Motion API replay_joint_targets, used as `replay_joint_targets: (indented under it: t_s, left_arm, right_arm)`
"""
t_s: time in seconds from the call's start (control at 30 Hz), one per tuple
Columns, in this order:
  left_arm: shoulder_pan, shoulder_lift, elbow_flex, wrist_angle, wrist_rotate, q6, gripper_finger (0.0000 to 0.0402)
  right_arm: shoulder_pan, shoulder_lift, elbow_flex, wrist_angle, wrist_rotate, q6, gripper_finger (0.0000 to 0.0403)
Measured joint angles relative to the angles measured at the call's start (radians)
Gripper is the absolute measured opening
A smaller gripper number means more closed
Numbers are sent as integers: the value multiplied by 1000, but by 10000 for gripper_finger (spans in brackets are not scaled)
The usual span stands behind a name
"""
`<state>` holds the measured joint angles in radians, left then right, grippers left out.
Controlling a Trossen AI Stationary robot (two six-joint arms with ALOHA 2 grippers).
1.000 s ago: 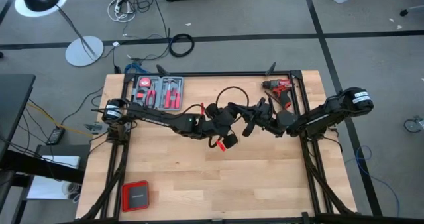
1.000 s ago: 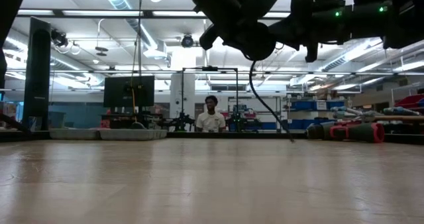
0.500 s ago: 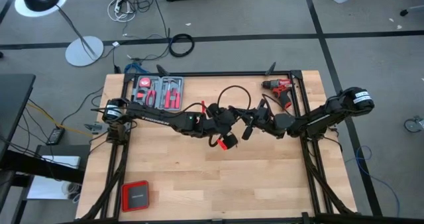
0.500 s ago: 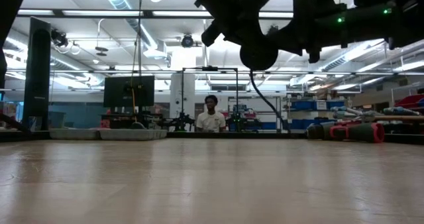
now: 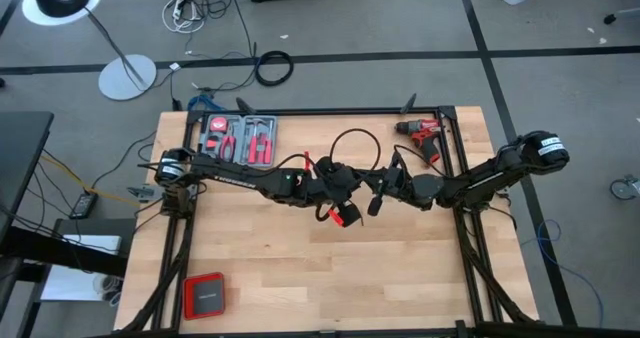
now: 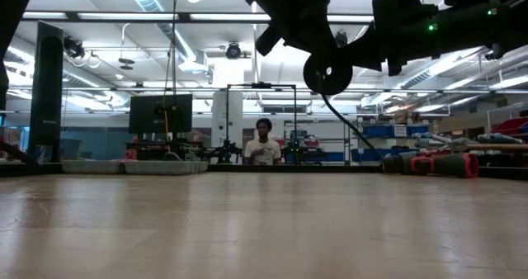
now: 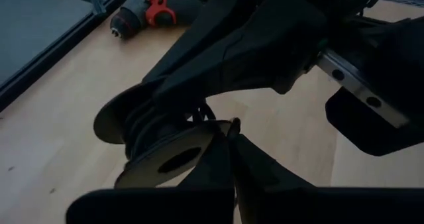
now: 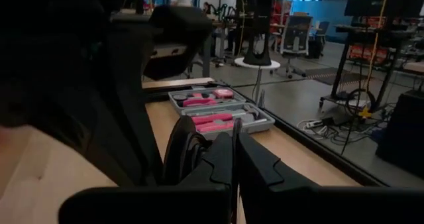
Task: Coil cords
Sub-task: Coil the black wire on the spool
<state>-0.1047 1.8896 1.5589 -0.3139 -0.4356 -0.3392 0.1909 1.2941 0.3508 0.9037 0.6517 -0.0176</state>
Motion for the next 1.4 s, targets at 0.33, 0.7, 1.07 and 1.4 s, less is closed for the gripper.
replay_joint_targets:
  t_s: [0.33, 0.7, 1.07, 1.4]
  left_arm:
    - [13, 0, 47, -30, 61, 118, 1]
    - [18, 0, 47, -58, 101, 317, 23]
    - [20, 31, 51, -94, -13, 422, 55]
    - [13, 34, 50, -229, -14, 415, 83]
  right_arm:
    - [-1, -70, 1, -141, -61, 20, 3]
    - [-2, -71, -1, -187, -131, 48, 3]
    - [0, -67, -8, -249, -156, 59, 3]
    - [8, -69, -5, -314, -158, 93, 2]
